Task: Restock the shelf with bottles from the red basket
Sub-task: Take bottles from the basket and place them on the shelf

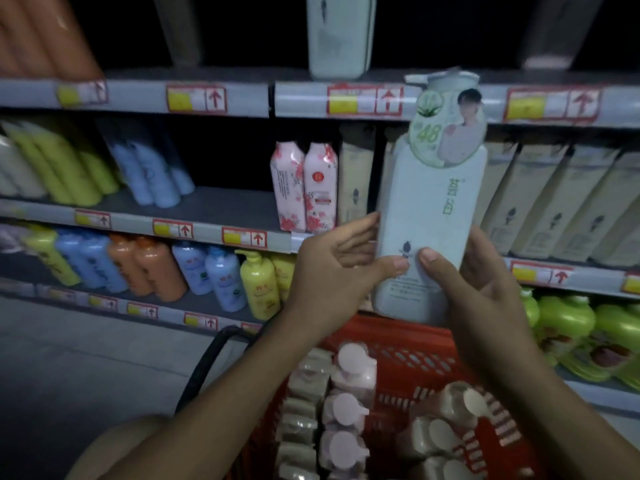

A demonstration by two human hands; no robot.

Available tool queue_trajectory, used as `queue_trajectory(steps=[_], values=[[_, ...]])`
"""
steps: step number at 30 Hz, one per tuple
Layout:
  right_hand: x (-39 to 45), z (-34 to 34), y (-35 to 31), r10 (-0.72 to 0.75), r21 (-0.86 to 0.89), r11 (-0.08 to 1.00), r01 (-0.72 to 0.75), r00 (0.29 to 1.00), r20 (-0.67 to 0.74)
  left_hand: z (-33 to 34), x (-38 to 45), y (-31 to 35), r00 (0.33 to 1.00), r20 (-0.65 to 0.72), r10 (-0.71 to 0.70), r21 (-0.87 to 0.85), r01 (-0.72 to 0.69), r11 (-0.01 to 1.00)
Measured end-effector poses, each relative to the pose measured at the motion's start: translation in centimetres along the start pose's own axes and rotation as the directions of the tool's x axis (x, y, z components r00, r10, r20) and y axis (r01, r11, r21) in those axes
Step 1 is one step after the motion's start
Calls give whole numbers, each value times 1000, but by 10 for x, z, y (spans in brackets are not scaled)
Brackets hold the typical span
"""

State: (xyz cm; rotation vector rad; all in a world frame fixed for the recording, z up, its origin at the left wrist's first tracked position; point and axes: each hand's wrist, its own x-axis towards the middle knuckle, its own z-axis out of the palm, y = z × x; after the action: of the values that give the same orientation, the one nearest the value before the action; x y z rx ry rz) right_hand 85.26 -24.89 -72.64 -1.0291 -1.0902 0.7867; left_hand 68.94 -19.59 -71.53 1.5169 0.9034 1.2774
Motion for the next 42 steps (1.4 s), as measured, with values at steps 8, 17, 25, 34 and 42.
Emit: queue_trajectory(steps=[8,17,25,34,42], values=[[102,14,-116,-363,-94,929,357,931,-47,23,98,124,961,-7,277,-40,-277,960],[218,15,-145,-486,-331,821,466,874,26,40,206,155,914,-92,396,196,-373,907],[283,21,-120,-419,-473,783,404,905,80,44,256,125,929,-186,320,324,-250,913],[319,16,-112,-259,-497,830,255,964,63,66,269,123,908,-199,369,595,-187,782],[317,7,-108,-105,-482,873,69,993,-49,70,233,117,906,24,423,724,-308,618]])
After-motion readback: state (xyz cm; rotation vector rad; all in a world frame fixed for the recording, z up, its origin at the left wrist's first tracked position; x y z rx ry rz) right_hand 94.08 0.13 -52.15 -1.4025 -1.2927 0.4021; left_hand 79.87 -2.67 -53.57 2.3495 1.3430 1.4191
